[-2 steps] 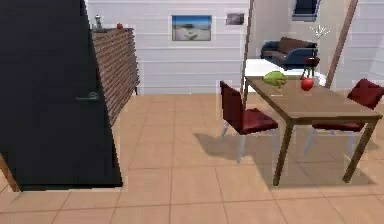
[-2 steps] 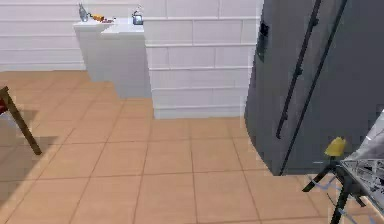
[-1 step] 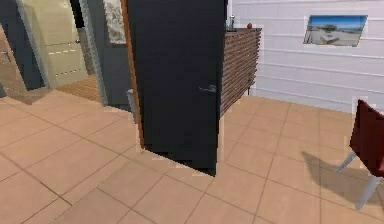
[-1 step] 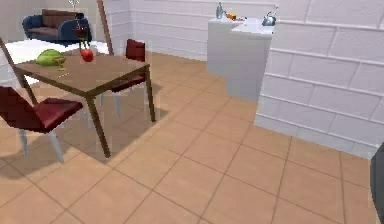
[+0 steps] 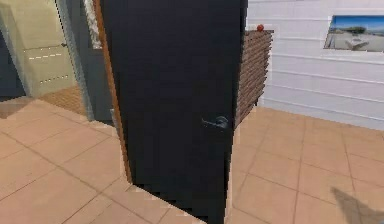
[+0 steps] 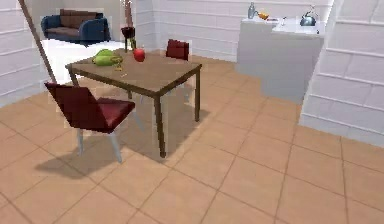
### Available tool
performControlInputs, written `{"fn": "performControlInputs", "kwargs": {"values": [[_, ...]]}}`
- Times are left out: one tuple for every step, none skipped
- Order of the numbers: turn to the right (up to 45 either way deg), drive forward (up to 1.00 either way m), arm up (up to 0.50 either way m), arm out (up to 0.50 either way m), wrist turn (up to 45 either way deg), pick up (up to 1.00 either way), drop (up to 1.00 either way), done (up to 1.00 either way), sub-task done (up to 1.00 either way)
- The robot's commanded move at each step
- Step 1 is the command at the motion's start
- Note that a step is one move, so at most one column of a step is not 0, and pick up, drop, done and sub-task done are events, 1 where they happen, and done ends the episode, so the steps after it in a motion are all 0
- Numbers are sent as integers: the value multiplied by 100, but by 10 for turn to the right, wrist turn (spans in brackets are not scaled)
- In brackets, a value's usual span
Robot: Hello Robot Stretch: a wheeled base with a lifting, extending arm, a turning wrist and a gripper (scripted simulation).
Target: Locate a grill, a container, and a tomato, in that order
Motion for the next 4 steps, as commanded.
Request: {"fn": "performControlInputs", "kwargs": {"values": [[-390,0,0,0,0,0,0,0,0],[0,95,0,0,0,0,0,0,0],[390,0,0,0,0,0,0,0,0],[0,0,0,0,0,0,0,0,100]]}}
